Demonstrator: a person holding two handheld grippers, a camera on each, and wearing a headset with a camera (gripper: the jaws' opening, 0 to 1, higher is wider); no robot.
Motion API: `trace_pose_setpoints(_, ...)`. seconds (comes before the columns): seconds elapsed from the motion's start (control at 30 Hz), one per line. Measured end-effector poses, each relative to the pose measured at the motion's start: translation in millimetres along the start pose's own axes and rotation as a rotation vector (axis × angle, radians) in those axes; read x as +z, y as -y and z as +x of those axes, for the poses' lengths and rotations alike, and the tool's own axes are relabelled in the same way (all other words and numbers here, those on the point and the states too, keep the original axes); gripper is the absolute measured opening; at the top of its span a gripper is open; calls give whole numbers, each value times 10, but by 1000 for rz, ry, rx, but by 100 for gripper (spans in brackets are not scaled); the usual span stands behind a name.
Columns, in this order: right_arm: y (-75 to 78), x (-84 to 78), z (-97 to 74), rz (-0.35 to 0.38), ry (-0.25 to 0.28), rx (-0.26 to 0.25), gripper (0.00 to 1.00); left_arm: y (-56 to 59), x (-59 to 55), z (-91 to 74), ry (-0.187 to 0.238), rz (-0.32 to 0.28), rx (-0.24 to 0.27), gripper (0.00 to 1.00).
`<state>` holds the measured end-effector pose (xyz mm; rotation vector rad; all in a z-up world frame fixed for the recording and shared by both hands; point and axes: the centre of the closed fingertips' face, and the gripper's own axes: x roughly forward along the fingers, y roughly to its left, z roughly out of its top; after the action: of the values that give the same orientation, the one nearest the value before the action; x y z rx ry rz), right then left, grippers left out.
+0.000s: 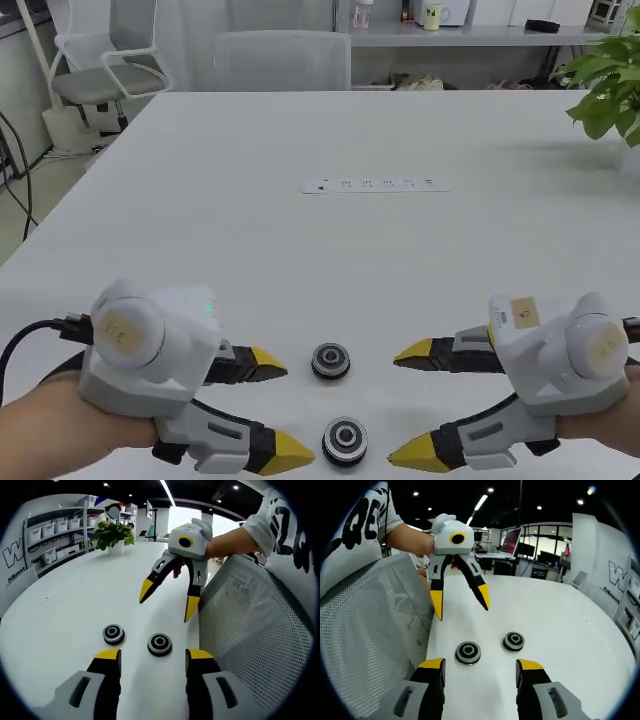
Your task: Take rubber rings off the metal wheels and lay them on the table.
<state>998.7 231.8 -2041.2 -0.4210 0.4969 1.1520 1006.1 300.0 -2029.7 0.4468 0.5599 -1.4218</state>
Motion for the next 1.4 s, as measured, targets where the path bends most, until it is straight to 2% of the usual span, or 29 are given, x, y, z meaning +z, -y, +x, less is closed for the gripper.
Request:
trace_pose_setpoints(0.3, -20, -35, 78, 23, 14, 34, 48, 56, -38, 127, -23, 11, -38, 43)
trace_pose_setpoints(0.6, -25, -67, 127, 71, 21, 48, 47, 113, -48, 239, -37, 19, -72, 37)
trace_pose_setpoints(1.07, -79, -133, 157, 71, 1, 66, 47, 148, -6, 396, -40, 24, -97, 29)
trace_pose_setpoints(1.4, -133, -179, 177, 57, -18, 84, 47, 203, -20, 487, -56, 29, -121, 25)
